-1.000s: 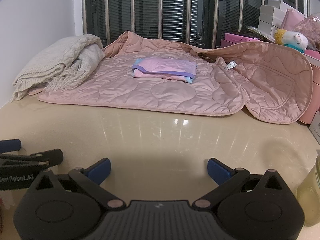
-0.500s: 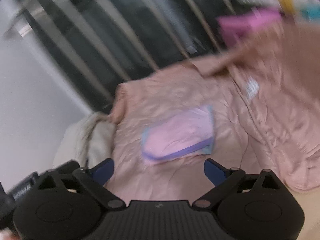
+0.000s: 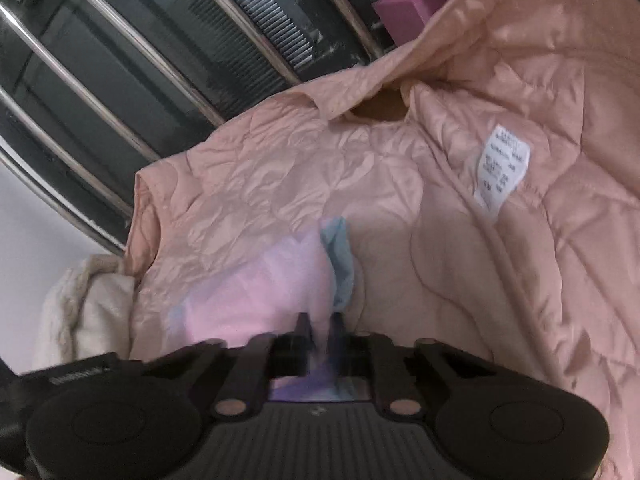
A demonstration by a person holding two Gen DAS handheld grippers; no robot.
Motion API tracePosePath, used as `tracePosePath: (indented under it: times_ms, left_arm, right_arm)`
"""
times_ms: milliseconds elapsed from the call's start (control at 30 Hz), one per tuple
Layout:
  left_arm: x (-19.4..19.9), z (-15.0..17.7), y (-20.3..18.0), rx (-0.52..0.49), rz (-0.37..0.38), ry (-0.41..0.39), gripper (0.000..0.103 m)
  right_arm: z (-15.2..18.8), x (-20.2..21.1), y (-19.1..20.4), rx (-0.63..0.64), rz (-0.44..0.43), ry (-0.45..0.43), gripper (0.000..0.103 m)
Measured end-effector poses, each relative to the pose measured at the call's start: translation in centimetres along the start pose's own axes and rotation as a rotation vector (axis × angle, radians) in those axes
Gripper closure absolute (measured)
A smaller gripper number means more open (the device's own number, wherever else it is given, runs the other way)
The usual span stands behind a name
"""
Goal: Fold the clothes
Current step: 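Grasp the pink-and-blue garment with both grippers and lift it, then lower the garment onto the table with both grippers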
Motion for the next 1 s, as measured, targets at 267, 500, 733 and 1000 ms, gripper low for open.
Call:
tracePosePath:
  times_ms: [267, 500, 733, 1000]
  left_arm:
    - [8.3, 0.9, -5.3, -0.109, 0.111, -0.111, 0.101]
    - [24.4, 4.2, -13.4, -0.236, 0.239, -0.361, 0.101]
    - [43.6, 10.6, -20.8, -0.415, 0.351, -0.641, 0.101]
    - [51.2, 14.2, -24.1, -0.497, 0.296, -0.764, 0.101]
  right_arm:
    - [-0.1, 6.5, 4.7, 0.204, 0.009, -0.175, 0.101]
    - [0.6, 20.3, 11.5, 0.273, -0.170, -0.361, 0.101]
    - [4.8, 39.8, 19.3, 0.419, -0.340, -0.678, 0.101]
    - [7.6, 50.6, 24.6, 0.558, -0.375, -0.816, 0.101]
Point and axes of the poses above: each gripper's, at about its wrist camera, not at the fingertips, and x roughly against the way its jaws point, y to its left, z to its underside, the point moved 1 cm from there along -x, roughly the way its jaws point, and after that the axes turned 4 degrees about y, right-handed, at the moved point
